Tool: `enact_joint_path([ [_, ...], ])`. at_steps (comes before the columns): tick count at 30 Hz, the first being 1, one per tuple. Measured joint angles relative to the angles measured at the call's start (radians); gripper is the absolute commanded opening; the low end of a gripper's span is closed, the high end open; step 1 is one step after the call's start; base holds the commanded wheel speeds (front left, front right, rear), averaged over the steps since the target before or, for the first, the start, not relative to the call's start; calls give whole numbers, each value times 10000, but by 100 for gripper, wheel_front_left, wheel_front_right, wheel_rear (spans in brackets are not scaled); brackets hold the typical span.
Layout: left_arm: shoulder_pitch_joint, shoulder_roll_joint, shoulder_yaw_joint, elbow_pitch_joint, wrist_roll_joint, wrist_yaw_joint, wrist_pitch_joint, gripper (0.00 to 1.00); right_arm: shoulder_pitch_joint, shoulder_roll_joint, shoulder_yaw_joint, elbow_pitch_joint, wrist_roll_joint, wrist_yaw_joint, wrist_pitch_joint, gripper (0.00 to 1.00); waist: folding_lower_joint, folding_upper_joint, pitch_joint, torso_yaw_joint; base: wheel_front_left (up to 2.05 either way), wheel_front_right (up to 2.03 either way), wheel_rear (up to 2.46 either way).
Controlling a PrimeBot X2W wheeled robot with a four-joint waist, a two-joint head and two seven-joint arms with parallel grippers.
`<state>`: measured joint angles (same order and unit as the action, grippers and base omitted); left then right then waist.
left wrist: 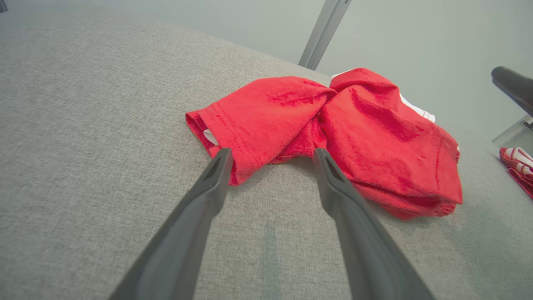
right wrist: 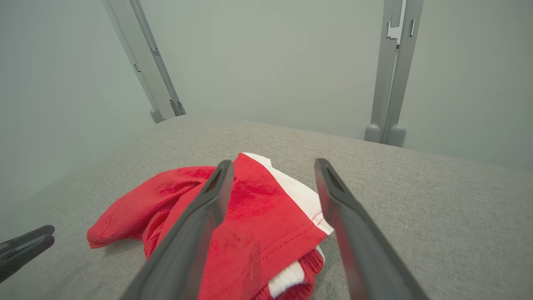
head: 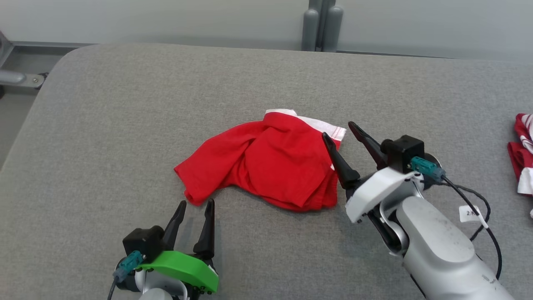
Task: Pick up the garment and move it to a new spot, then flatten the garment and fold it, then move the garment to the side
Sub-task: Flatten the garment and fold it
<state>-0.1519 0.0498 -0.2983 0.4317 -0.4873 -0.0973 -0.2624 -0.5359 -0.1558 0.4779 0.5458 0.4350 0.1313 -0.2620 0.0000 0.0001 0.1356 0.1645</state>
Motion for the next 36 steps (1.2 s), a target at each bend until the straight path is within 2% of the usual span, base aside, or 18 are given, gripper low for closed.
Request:
enact_joint_path([
  [5, -43, -2, -98, -107, 148, 0, 0, 100, 744, -196, -176, 282, -180, 0, -4, 100, 0, 0, -16, -463, 0, 0, 0],
  [8, -183, 0, -257, -113, 148, 0, 0, 100, 826, -174, -207, 462, -125, 0, -4, 100, 0, 0, 71, -520, 0, 0, 0],
  [25, -422, -2, -702, -384, 192, 36, 0, 100, -126, 115, -453, 1787, 385, 0, -6, 100, -1, 0, 698, 534, 0, 0, 0],
  [26, -422, -2, -694, -401, 192, 54, 0, 100, -193, 115, -456, 1848, 414, 0, -6, 88, 0, 0, 736, 592, 0, 0, 0],
  [28, -422, -4, -671, -437, 211, 69, 0, 100, -326, 107, -433, 1908, 474, 0, -6, 38, 0, 0, 802, 697, 0, 0, 0],
  [29, -420, -2, -652, -453, 213, 71, 0, 100, -368, 102, -431, 1887, 474, 0, -6, 0, 0, 0, 827, 742, 0, 0, 0],
  [36, -349, -2, -575, -479, 209, 35, 0, 100, -488, 58, -293, 1643, 380, 0, -6, 0, 0, 0, 762, 841, 0, 0, 0],
])
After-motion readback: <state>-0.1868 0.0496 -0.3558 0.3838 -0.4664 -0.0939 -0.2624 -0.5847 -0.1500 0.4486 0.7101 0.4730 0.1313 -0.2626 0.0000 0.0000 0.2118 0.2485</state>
